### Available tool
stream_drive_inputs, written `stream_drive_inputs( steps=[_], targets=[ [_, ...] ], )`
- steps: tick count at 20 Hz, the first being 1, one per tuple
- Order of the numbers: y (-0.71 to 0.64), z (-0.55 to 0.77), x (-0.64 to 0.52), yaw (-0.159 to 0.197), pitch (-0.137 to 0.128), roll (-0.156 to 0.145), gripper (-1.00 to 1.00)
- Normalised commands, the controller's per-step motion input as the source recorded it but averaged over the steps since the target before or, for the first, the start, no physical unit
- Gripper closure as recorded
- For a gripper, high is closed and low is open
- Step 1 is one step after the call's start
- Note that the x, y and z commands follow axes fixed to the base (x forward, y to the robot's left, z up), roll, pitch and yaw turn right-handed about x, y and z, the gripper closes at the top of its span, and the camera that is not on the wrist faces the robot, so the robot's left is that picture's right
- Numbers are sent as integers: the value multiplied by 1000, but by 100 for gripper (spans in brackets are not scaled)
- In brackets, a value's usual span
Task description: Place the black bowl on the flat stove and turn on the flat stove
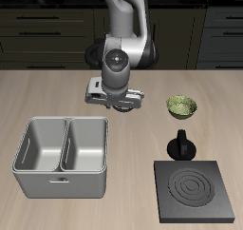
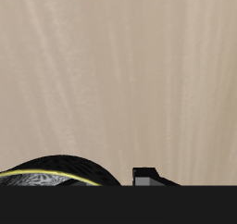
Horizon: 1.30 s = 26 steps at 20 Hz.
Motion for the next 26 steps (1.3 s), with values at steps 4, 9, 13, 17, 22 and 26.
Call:
stream_drive_inputs(
  steps=[4, 9, 13, 17, 22, 26],
  targets=[
    [47, 158, -94, -16, -36, 22, 100],
    [10, 73, -9, -3, -12, 8, 100],
    [63, 135, -2, 0, -25, 18, 100],
    [126, 266, 30, 3, -44, 34, 100],
    [97, 709, 46, 17, -128, 26, 100],
    [30, 337, -54, 18, -53, 9, 100]
  ],
)
